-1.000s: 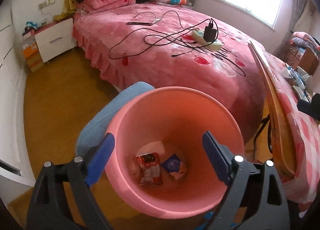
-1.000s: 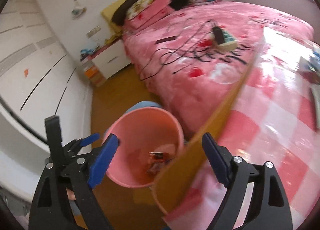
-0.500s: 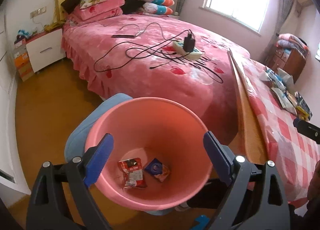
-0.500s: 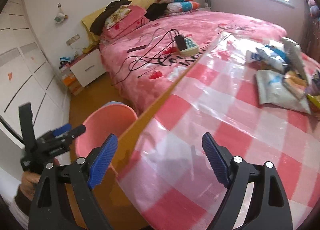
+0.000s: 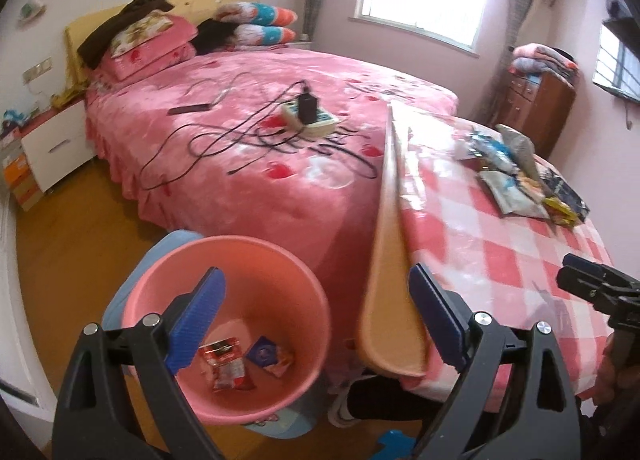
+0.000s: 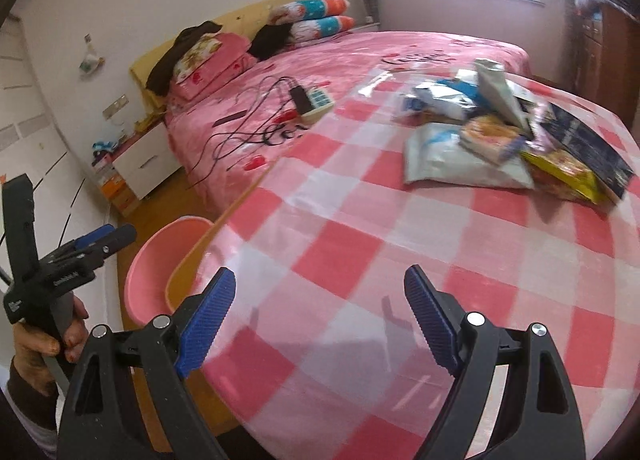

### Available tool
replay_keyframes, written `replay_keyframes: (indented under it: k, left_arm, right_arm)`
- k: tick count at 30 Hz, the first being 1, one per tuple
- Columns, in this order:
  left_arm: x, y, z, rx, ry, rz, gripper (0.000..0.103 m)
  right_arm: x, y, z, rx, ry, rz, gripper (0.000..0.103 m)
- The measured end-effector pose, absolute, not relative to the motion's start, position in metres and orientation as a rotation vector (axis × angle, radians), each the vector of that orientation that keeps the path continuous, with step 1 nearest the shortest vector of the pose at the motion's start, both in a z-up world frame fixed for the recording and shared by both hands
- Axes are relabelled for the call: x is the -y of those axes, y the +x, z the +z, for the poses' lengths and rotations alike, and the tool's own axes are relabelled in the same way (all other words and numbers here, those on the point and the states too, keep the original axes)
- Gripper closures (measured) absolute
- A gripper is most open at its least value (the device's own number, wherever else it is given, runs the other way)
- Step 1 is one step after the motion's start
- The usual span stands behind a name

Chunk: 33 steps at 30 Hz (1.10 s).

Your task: Collect trash

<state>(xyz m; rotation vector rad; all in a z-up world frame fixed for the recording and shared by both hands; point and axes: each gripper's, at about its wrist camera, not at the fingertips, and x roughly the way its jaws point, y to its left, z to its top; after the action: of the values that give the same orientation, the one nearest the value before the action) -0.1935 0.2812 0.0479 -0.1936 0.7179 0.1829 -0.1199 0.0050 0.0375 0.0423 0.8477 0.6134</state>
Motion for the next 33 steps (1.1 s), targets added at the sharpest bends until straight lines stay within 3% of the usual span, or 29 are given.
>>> replay_keyframes:
  k: [18,31,33]
  left_arm:
    - [-0.178,-0.083,0.083,-0.722,-0.152,-0.075,0.01]
    - [-0.132,0.061,0.073,-0.718,-0.198,-0.193,0.01]
    - [-0.129,0.083,0.068,-0.725,-0.214,-0.207,0.01]
  right_arm:
    - [0.125,-0.052,0.07,-0.844,0.157,0.437,0.017]
    - [0.165,0.122,0.104,-0.891,0.232,0.453,0.017]
    - [0.156,0.154,0.1,-0.909,0.195,0.46,0.021]
